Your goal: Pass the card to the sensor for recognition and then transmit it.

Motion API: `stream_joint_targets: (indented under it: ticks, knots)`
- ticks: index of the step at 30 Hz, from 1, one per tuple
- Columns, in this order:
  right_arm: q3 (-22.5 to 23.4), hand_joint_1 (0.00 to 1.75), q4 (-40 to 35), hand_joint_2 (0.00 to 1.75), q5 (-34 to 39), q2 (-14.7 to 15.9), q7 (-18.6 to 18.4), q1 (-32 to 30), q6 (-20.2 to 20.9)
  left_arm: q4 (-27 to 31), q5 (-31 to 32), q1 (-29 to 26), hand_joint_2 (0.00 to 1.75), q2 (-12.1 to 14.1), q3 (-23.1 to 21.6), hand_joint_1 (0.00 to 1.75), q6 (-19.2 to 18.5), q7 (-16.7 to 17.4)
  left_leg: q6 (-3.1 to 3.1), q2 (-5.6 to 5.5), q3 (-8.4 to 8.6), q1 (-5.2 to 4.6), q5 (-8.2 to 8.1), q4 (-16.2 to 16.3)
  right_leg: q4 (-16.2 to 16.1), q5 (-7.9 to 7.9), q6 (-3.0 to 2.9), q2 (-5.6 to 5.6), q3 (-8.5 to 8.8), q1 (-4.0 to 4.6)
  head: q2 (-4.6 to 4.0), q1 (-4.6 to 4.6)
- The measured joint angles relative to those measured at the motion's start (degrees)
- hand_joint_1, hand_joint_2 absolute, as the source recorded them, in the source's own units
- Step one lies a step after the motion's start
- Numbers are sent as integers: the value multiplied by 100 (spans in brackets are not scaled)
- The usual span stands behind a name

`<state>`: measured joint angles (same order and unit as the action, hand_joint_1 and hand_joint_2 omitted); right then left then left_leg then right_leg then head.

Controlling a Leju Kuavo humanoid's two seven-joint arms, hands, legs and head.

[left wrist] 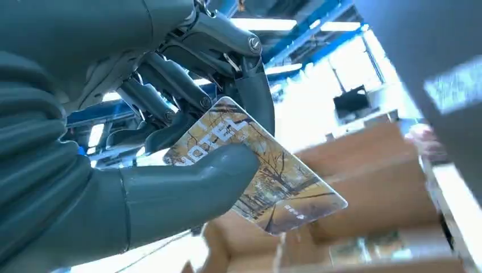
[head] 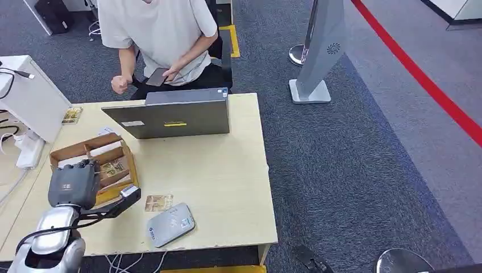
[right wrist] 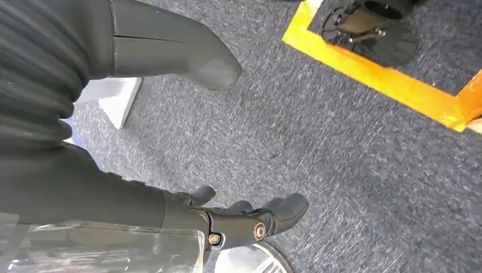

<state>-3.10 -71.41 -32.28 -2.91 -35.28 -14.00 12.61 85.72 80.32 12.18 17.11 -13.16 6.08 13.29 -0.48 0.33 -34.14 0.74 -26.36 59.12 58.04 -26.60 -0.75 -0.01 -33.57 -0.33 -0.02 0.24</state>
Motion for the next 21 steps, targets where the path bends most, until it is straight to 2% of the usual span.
stream_joint_targets:
  ticks: [3,13,21]
  knots:
    - [-50,0,98,175,39,0,39,64,-9,0,0,302,175,-39,-128,175,-63,9,-2,-5,-5,1,6,2,0,0,1,-3,-3,0,0,2]
    - [-262,0,879,175,135,37,269,600,-68,-101,24,2223,175,-205,-686,175,-417,144,2,-1,-9,-1,20,4,1,16,-8,-2,-7,0,0,2]
    - [-304,0,1239,175,138,46,315,798,-66,-238,48,2757,175,-297,-936,175,-474,201,2,0,-10,-1,20,3,1,16,-8,2,-10,0,0,2]
